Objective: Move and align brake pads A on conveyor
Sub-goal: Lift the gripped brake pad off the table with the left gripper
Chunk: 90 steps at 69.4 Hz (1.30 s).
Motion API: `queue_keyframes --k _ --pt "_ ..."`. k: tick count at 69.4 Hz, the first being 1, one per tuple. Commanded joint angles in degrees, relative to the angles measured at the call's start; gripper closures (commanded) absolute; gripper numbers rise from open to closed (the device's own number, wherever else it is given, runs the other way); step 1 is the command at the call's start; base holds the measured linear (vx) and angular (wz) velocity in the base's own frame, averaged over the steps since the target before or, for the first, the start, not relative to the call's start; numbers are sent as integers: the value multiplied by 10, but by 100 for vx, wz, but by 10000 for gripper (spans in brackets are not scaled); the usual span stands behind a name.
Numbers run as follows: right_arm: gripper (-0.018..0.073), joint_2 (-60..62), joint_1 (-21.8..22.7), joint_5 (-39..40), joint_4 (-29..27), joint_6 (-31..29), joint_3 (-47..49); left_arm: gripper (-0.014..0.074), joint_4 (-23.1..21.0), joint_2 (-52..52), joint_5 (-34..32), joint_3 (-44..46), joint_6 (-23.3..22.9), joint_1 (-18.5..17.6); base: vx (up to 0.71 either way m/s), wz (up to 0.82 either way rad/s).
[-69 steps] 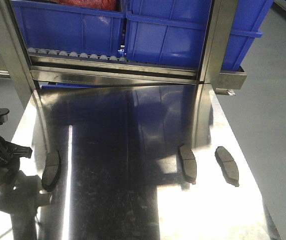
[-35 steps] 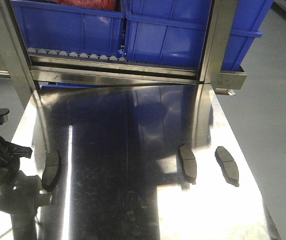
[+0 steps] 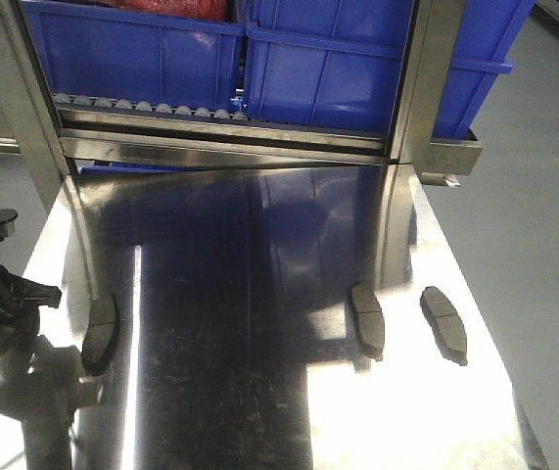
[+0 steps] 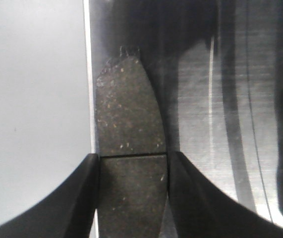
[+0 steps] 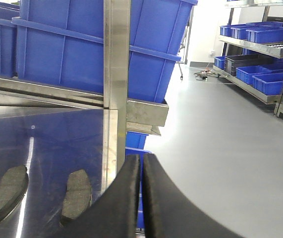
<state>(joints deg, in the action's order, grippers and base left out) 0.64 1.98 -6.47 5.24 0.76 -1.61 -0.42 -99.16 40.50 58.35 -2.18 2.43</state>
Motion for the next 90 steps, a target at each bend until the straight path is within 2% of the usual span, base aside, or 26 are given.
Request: queue_keyframes --k 1,33,48,71,81,90 --pt "561 8 3 41 5 -2 -2 419 -1 40 -20 12 3 -3 0 0" --pt "561 8 3 41 5 -2 -2 419 -1 61 -29 12 9 -3 0 0" --pt "561 8 3 41 5 -2 -2 419 -1 108 -45 10 22 -3 0 0" --pt "561 8 3 41 5 -2 -2 418 -2 293 -112 -91 95 -4 0 0" --pt "561 8 3 41 5 -2 -2 418 -2 395 -124 -141 126 -25 0 0" --pt "561 8 3 41 5 -2 -2 418 -17 489 -140 -185 128 -56 0 0"
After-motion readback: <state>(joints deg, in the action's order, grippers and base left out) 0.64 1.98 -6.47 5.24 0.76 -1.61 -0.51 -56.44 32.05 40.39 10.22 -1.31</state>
